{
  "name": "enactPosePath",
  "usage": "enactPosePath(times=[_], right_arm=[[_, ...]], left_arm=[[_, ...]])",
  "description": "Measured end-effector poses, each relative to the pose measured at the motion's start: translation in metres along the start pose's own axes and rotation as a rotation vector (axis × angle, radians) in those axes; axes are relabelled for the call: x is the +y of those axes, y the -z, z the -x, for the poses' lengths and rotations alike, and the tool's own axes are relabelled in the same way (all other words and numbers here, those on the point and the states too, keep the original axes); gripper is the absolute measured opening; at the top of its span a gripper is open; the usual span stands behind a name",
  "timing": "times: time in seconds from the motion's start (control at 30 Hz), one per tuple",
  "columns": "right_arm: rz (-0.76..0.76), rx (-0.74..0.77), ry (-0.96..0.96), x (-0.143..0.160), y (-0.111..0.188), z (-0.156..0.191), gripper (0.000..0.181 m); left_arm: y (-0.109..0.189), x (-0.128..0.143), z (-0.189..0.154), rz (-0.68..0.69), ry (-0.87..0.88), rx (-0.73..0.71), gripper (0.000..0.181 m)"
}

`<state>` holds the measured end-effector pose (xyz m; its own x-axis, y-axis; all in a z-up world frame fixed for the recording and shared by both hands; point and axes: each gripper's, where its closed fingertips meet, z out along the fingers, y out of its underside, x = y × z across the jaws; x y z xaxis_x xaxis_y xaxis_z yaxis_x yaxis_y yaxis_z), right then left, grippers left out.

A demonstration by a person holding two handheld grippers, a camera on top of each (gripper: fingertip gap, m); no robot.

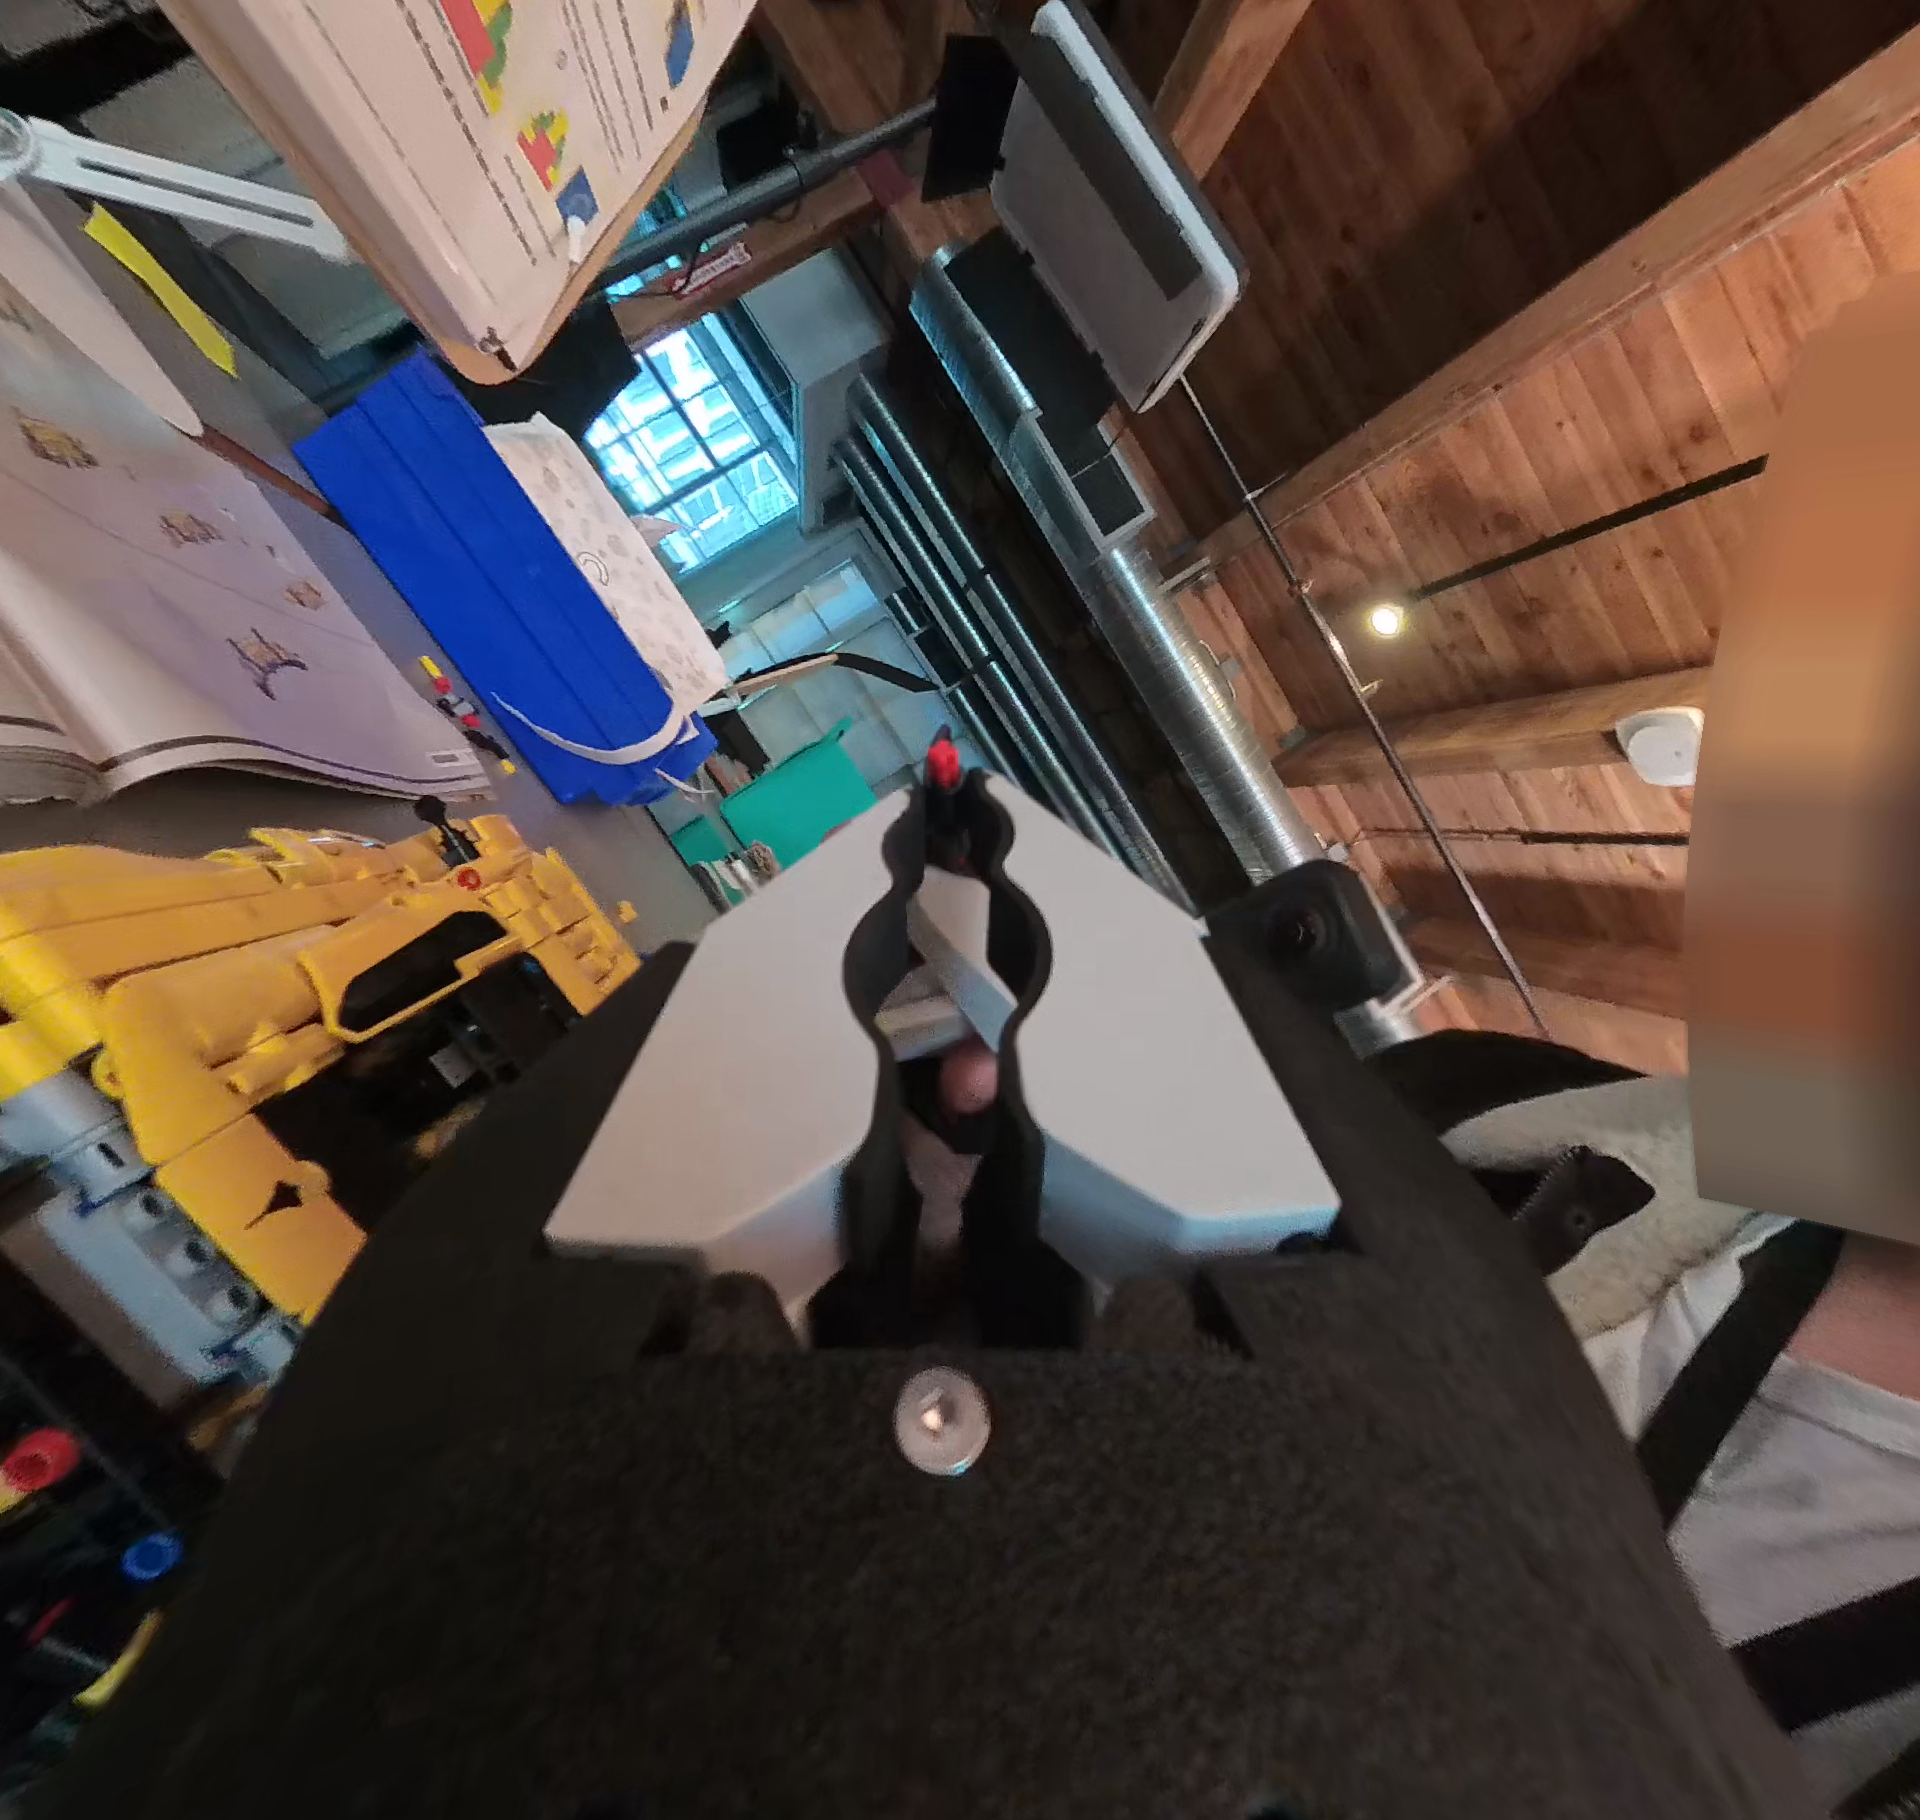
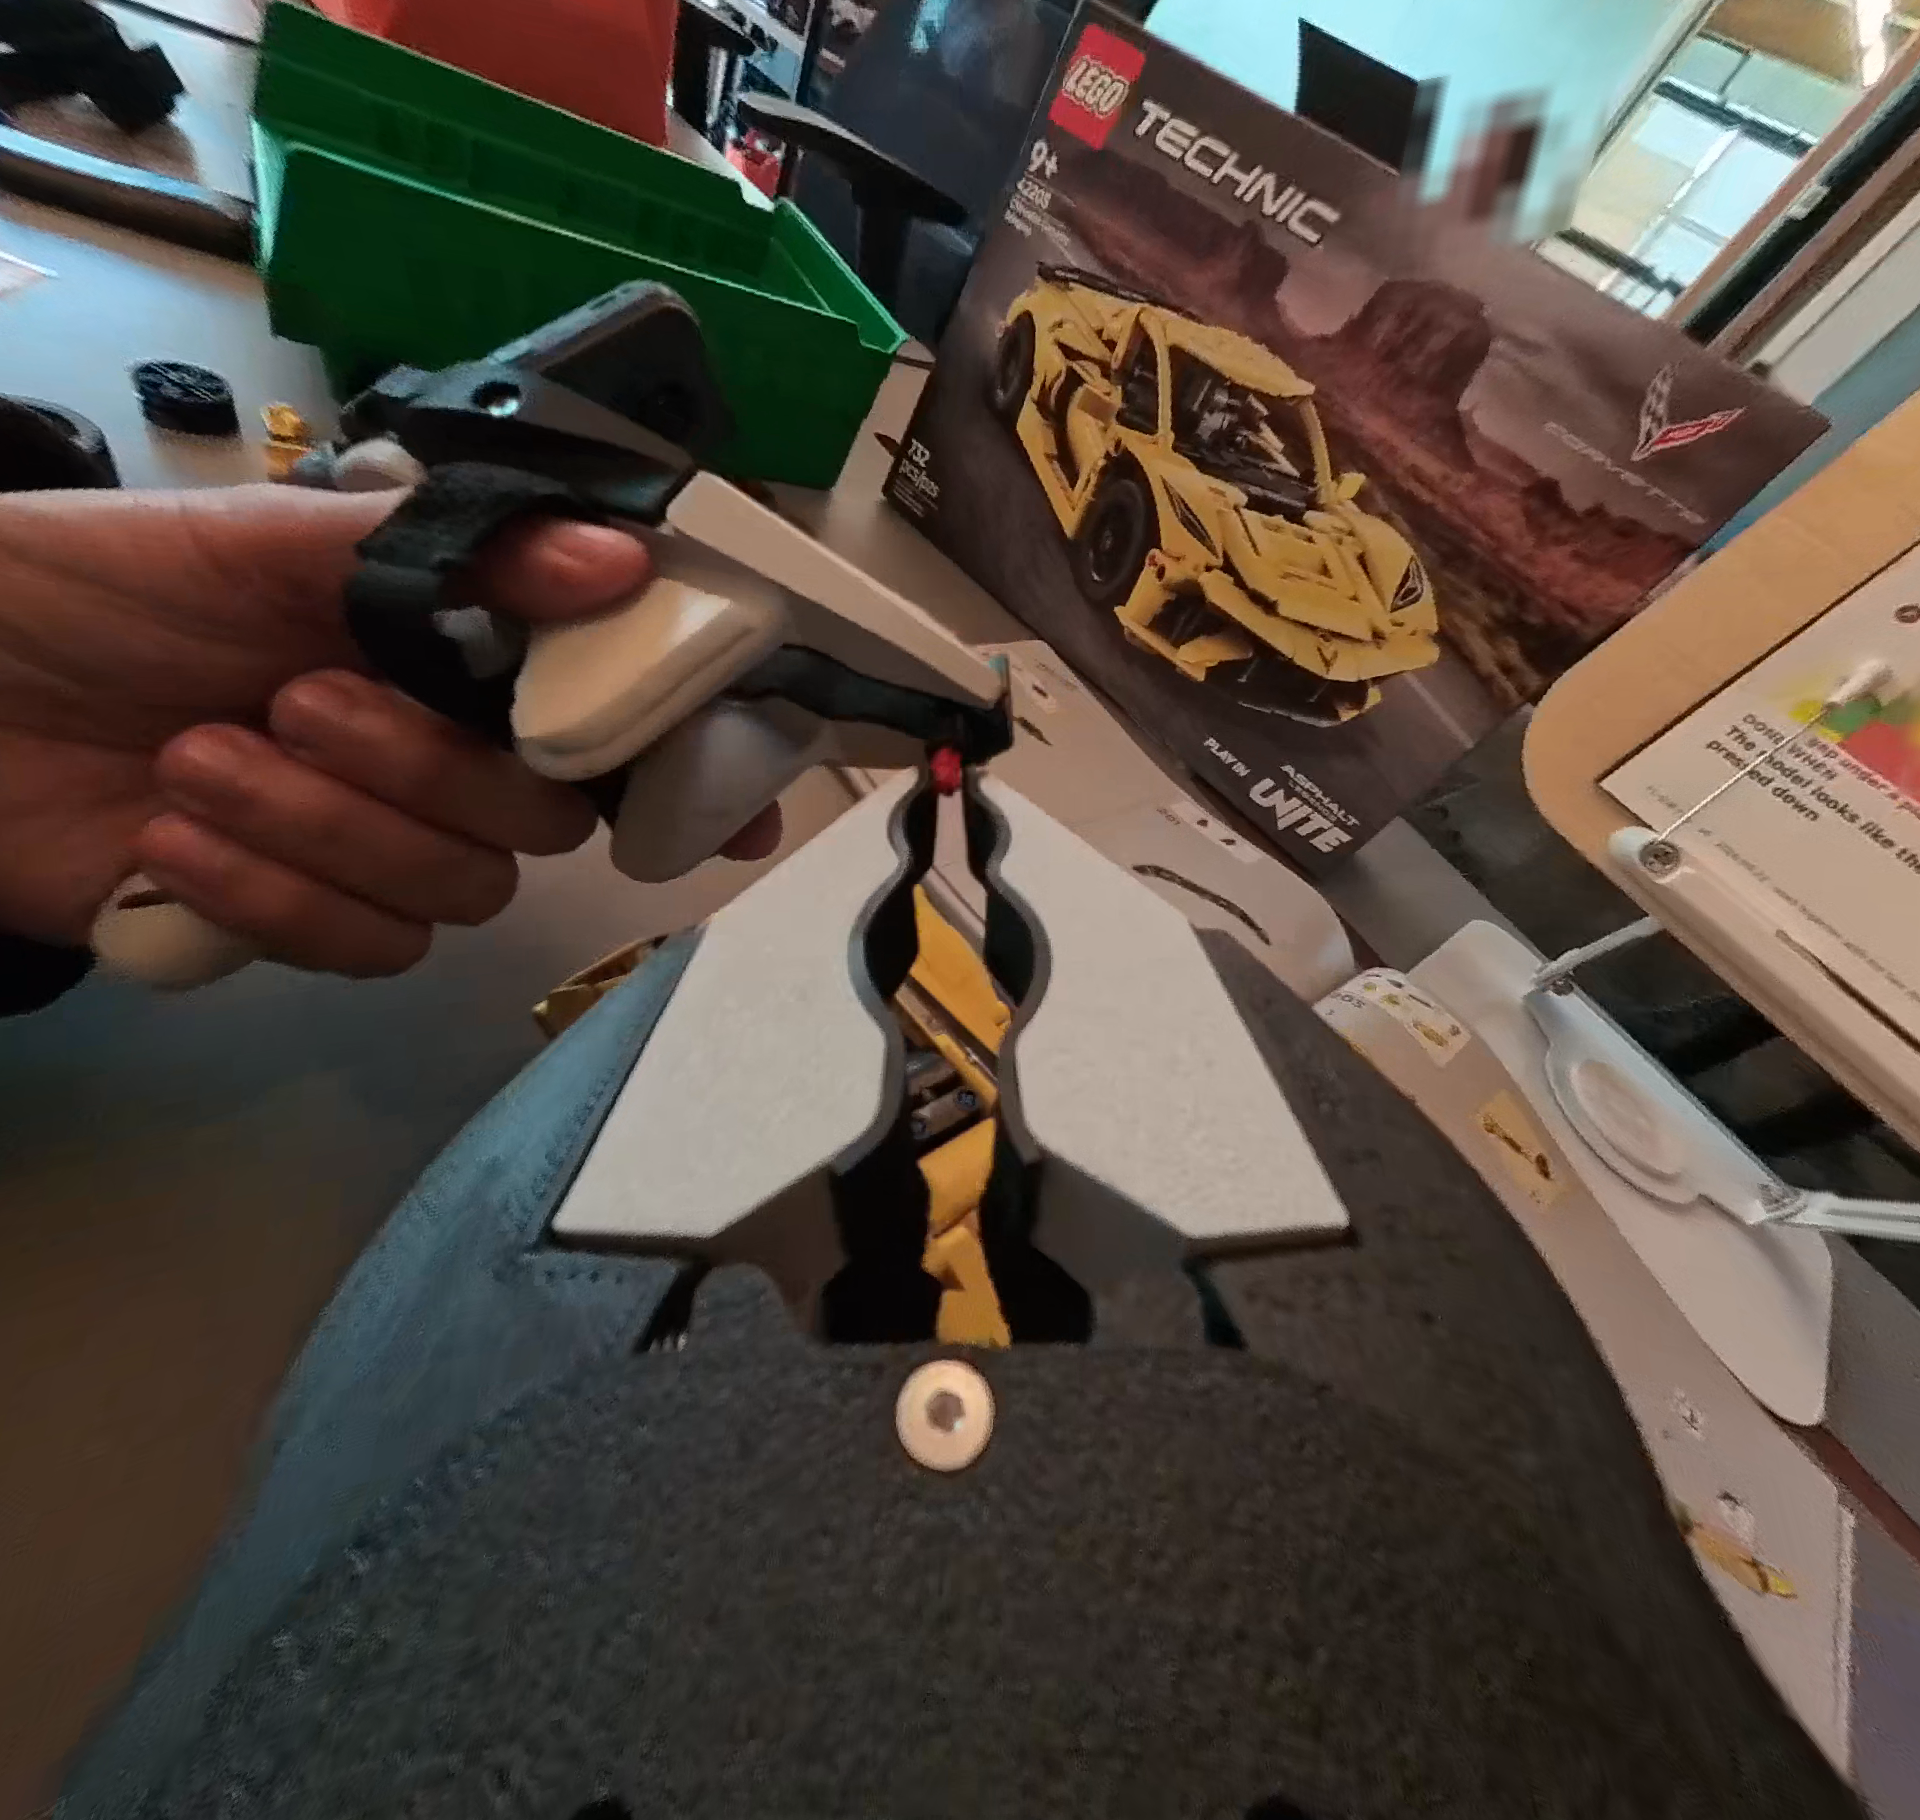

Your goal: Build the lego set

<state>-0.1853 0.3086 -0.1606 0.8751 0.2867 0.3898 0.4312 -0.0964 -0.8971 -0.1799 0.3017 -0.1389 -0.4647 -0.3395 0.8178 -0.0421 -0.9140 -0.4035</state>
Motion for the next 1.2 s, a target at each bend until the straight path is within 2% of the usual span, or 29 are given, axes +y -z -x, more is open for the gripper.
enactPosePath(times=[0.17,0.27,0.47,0.63,0.8,0.87,0.9,0.97,1.07,1.2], right_arm=[[-0.023,-0.063,-0.094,0.0,0.005,0.003,0.026],[-0.005,-0.052,-0.052,0.003,0.003,0.004,0.03],[-0.03,-0.016,-0.001,-0.001,0.008,-0.002,0.018],[-0.007,-0.041,0.028,0.004,0.008,-0.001,0.016],[0.01,-0.108,-0.047,0.004,0.015,-0.001,0.015],[0.036,-0.134,-0.067,0.008,0.023,-0.001,0.015],[0.06,-0.171,-0.073,0.013,0.029,0.003,0.015],[0.137,-0.348,-0.086,0.031,0.047,0.03,0.015],[0.262,-0.584,-0.159,0.066,0.076,0.078,0.016],[0.38,-0.651,-0.177,0.106,0.091,0.104,0.016]], left_arm=[[-0.001,0.003,0.002,0.004,0.034,0.007,0.007],[-0.003,0.008,0.003,0.025,0.054,0.012,0.006],[-0.003,0.011,0.009,0.05,0.036,-0.031,0.007],[-0.005,0.016,0.011,0.063,0.079,-0.025,0.006],[-0.008,0.024,0.009,0.117,-0.019,-0.072,0.008],[-0.002,0.025,0.016,0.142,-0.085,-0.168,0.029],[0.006,0.021,0.015,0.131,-0.119,-0.211,0.036],[0.03,0.009,0.005,0.081,-0.208,-0.291,0.036],[0.085,-0.003,-0.004,0.069,-0.383,-0.49,0.035],[0.18,-0.011,0.001,0.156,-0.578,-0.898,0.035]])
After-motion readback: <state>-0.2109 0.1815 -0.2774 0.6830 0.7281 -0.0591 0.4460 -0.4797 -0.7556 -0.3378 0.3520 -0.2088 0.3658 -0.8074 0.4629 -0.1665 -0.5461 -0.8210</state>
